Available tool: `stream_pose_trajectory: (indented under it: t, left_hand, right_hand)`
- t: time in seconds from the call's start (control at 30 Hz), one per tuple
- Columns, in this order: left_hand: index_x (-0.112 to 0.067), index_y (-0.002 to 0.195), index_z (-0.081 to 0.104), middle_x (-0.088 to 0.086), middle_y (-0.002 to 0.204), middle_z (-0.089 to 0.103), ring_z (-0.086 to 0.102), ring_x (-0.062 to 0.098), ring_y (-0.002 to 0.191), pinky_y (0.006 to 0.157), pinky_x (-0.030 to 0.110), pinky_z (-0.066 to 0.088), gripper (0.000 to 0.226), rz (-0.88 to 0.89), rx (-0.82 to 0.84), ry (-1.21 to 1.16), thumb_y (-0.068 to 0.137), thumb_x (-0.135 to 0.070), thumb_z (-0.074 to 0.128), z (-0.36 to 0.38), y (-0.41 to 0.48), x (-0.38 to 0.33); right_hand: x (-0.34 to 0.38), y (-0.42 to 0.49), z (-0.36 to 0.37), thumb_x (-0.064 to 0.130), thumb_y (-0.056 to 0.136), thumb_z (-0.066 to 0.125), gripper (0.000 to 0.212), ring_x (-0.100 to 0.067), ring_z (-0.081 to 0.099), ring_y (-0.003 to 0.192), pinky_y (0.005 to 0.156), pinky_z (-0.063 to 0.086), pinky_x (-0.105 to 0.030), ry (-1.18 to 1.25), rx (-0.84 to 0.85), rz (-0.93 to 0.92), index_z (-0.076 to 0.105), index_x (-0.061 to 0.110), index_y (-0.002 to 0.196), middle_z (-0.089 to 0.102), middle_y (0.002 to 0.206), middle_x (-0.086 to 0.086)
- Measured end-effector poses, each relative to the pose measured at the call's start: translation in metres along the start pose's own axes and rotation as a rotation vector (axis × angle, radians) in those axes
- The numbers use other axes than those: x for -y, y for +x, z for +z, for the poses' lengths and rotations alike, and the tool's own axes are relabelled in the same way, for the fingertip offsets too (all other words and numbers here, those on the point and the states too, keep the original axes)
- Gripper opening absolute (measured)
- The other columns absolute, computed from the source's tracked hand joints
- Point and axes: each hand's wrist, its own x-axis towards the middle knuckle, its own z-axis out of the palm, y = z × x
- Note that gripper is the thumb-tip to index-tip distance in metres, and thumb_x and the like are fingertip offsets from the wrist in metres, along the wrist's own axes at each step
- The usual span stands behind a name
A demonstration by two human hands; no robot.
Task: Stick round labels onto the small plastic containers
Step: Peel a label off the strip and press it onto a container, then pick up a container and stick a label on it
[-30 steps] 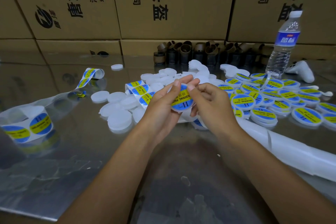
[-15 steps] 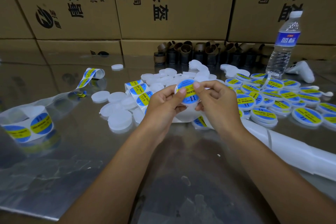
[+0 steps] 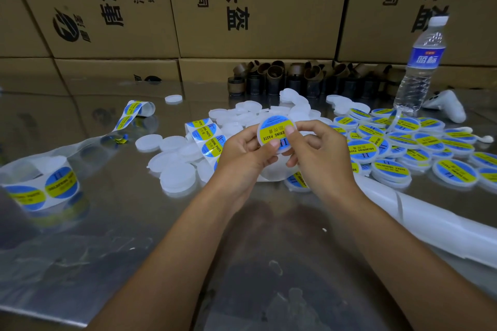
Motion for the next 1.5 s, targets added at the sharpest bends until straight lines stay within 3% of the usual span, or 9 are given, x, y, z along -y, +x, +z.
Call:
stream_pose_trajectory:
  t: [0.2, 0.43, 0.7, 0.8, 0.93, 1.07, 1.13, 1.23, 1.5]
  left_hand:
    - [-0.017, 0.093, 0.068, -0.001, 0.083, 0.073, 0.066, 0.015, 0.079, 0.066, 0.020, 0.052, 0.019, -0.016, -0.065, -0.083, 0.097, -0.022, 0.050, 0.002, 0.000, -0.004]
    - [-0.018, 0.092, 0.069, -0.003, 0.081, 0.073, 0.066, 0.008, 0.074, 0.064, 0.018, 0.052, 0.020, -0.002, -0.102, -0.086, 0.097, -0.022, 0.049, 0.002, -0.001, -0.007]
    - [-0.017, 0.092, 0.070, 0.001, 0.087, 0.073, 0.066, 0.012, 0.079, 0.069, 0.020, 0.054, 0.017, -0.019, -0.123, -0.057, 0.095, -0.022, 0.053, 0.003, -0.002, -0.007]
    - [-0.018, 0.092, 0.069, -0.003, 0.080, 0.072, 0.065, 0.009, 0.071, 0.066, 0.020, 0.053, 0.013, -0.022, -0.178, -0.055, 0.094, -0.019, 0.056, 0.003, -0.001, -0.007]
    - [-0.019, 0.090, 0.068, -0.005, 0.068, 0.065, 0.064, 0.008, 0.062, 0.061, 0.019, 0.053, 0.013, -0.004, -0.306, -0.122, 0.094, -0.015, 0.056, 0.001, 0.001, -0.011]
    - [-0.018, 0.087, 0.066, -0.003, 0.066, 0.060, 0.059, 0.008, 0.058, 0.057, 0.019, 0.051, 0.016, 0.018, -0.378, -0.158, 0.095, -0.013, 0.054, -0.001, 0.000, -0.014]
    - [-0.018, 0.086, 0.066, -0.002, 0.065, 0.058, 0.057, 0.009, 0.058, 0.055, 0.019, 0.050, 0.016, 0.017, -0.402, -0.167, 0.095, -0.012, 0.054, -0.002, 0.001, -0.016]
    - [-0.018, 0.086, 0.065, -0.001, 0.066, 0.057, 0.056, 0.009, 0.058, 0.054, 0.018, 0.049, 0.016, 0.009, -0.413, -0.162, 0.095, -0.012, 0.054, -0.002, 0.000, -0.017]
    - [-0.017, 0.087, 0.065, -0.002, 0.065, 0.058, 0.057, 0.006, 0.053, 0.053, 0.018, 0.050, 0.016, 0.002, -0.418, -0.162, 0.095, -0.011, 0.052, -0.001, 0.000, -0.017]
  right_hand:
    - [0.001, 0.001, -0.001, 0.025, 0.089, 0.061, 0.007, -0.004, 0.056, 0.041, 0.051, 0.043, -0.014, -0.015, 0.019, -0.022, 0.060, 0.025, 0.082, 0.065, 0.053, 0.004]
    - [0.001, 0.003, -0.002, 0.022, 0.092, 0.057, 0.014, -0.005, 0.055, 0.044, 0.053, 0.045, -0.014, 0.040, 0.096, -0.010, 0.062, 0.033, 0.086, 0.066, 0.055, 0.010]
    - [-0.003, 0.005, -0.005, 0.022, 0.091, 0.058, 0.008, -0.005, 0.056, 0.045, 0.054, 0.046, -0.016, 0.015, 0.082, -0.014, 0.060, 0.026, 0.085, 0.066, 0.054, 0.009]
    - [-0.003, 0.011, -0.011, 0.020, 0.092, 0.058, 0.009, -0.004, 0.055, 0.044, 0.052, 0.044, -0.013, 0.017, 0.011, -0.021, 0.060, 0.023, 0.084, 0.065, 0.053, 0.009]
    - [-0.008, 0.021, -0.025, 0.020, 0.092, 0.056, 0.009, 0.000, 0.055, 0.044, 0.047, 0.040, -0.010, -0.010, -0.225, -0.023, 0.059, 0.021, 0.083, 0.062, 0.057, 0.005]
    - [-0.021, 0.033, -0.041, 0.021, 0.090, 0.055, 0.013, -0.020, 0.064, 0.067, 0.068, 0.048, -0.030, -0.187, -0.403, 0.040, 0.056, 0.028, 0.079, 0.059, 0.063, 0.004]
    - [-0.028, 0.036, -0.046, 0.018, 0.089, 0.055, 0.008, -0.027, 0.064, 0.079, 0.073, 0.046, -0.031, -0.285, -0.420, 0.097, 0.063, 0.020, 0.088, 0.056, 0.062, 0.007]
    - [-0.034, 0.036, -0.048, 0.012, 0.089, 0.053, 0.020, -0.031, 0.065, 0.089, 0.084, 0.050, -0.040, -0.383, -0.386, 0.148, 0.065, 0.009, 0.104, 0.062, 0.069, -0.002]
    - [-0.039, 0.037, -0.051, 0.005, 0.085, 0.057, 0.044, -0.030, 0.051, 0.113, 0.090, 0.037, -0.031, -0.488, -0.434, 0.169, 0.049, 0.003, 0.128, 0.062, 0.108, -0.012]
